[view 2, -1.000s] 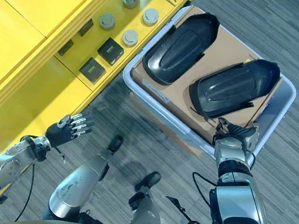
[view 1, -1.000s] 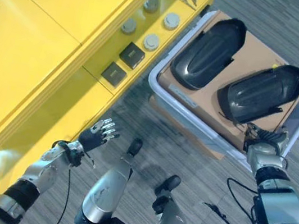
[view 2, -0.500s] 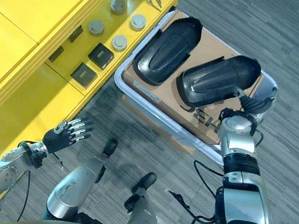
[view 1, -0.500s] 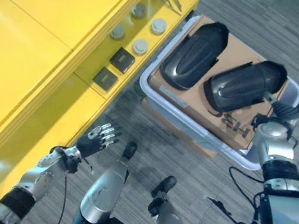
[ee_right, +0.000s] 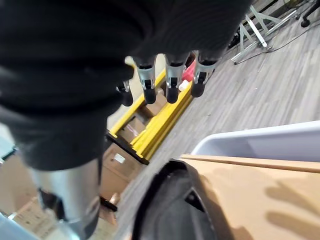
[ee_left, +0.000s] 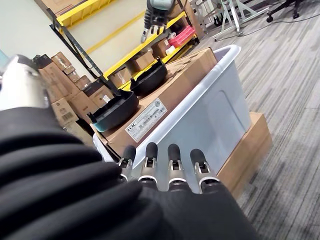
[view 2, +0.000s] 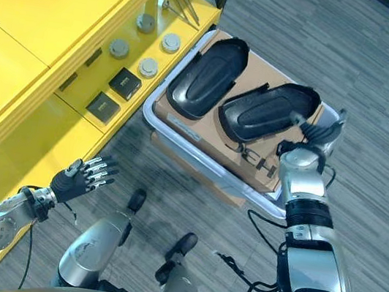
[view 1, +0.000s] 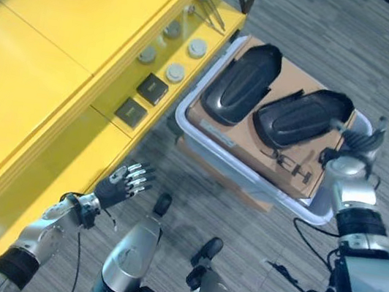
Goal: Move parts from the plastic box to the shelf.
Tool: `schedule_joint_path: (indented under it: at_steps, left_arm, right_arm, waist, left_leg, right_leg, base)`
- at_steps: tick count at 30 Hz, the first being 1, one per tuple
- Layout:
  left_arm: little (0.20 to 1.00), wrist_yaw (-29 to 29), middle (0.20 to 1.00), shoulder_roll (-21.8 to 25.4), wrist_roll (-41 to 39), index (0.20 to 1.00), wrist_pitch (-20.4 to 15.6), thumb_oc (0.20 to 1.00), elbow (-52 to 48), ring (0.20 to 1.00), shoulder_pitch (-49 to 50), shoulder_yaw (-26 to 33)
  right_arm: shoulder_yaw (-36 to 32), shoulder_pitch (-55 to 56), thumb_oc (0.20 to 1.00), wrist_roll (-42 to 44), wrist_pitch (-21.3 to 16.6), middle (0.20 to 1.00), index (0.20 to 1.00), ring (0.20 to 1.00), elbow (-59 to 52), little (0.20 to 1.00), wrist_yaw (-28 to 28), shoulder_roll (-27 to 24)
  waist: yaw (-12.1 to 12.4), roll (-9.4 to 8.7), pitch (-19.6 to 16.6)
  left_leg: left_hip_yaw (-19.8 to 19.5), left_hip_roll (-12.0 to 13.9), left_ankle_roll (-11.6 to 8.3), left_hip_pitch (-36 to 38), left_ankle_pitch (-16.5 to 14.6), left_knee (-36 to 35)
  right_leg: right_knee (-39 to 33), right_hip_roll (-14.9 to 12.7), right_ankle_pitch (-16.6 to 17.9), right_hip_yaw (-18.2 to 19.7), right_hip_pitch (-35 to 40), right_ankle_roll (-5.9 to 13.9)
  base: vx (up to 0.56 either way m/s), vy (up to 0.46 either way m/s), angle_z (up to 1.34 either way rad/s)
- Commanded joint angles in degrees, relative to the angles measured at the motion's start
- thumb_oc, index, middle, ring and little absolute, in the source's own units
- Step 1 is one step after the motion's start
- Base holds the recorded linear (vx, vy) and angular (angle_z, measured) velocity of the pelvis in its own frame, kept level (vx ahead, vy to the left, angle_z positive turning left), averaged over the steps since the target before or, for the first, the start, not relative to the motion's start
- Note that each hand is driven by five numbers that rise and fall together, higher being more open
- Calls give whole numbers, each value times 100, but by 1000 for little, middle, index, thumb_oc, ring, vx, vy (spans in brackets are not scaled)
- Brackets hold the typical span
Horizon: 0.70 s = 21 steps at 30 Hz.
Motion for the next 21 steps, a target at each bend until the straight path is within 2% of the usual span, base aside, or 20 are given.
schedule_joint_path:
  at_steps: [1, 10, 14, 21]
  left_arm:
    - [1000, -169, 1000, -191, -7, 1000, -210, 1000, -70, 1000, 68, -130]
    - [1000, -12, 1000, -175, -275, 1000, -312, 1000, -55, 1000, -350, -422]
    - [1000, -40, 1000, -134, -315, 1000, -308, 1000, -81, 1000, -339, -409]
    - [1000, -70, 1000, -139, -397, 1000, -379, 1000, -38, 1000, -335, -453]
  right_arm:
    - [343, -119, 1000, 110, -407, 1000, 1000, 1000, 324, 1000, -473, -302]
    - [574, -707, 1000, 595, -863, 1000, 1000, 1000, 1391, 1000, -1065, -304]
    - [551, -771, 1000, 696, -921, 1000, 1000, 1000, 1473, 1000, -1044, -389]
    - [651, -868, 1000, 813, -757, 1000, 1000, 1000, 1555, 1000, -882, -429]
  waist:
    - [128, 155, -334]
    - [224, 387, -239]
    - [235, 420, -219]
    - [219, 465, -182]
  left_leg:
    - [-832, -78, 60, -272, -193, -225]
    - [-875, -235, 107, -556, -131, -196]
    - [-881, -263, 116, -601, -125, -189]
    - [-865, -296, 133, -671, -123, -157]
  right_leg:
    - [712, -148, -658, -194, -12, 466]
    - [855, -261, -621, -247, -361, 514]
    - [898, -271, -616, -236, -435, 530]
    - [973, -267, -607, -173, -568, 538]
  base:
    - [-39, 20, -1]
    - [-52, 53, 7]
    - [-16, 24, 4]
    - [-5, 19, 3]
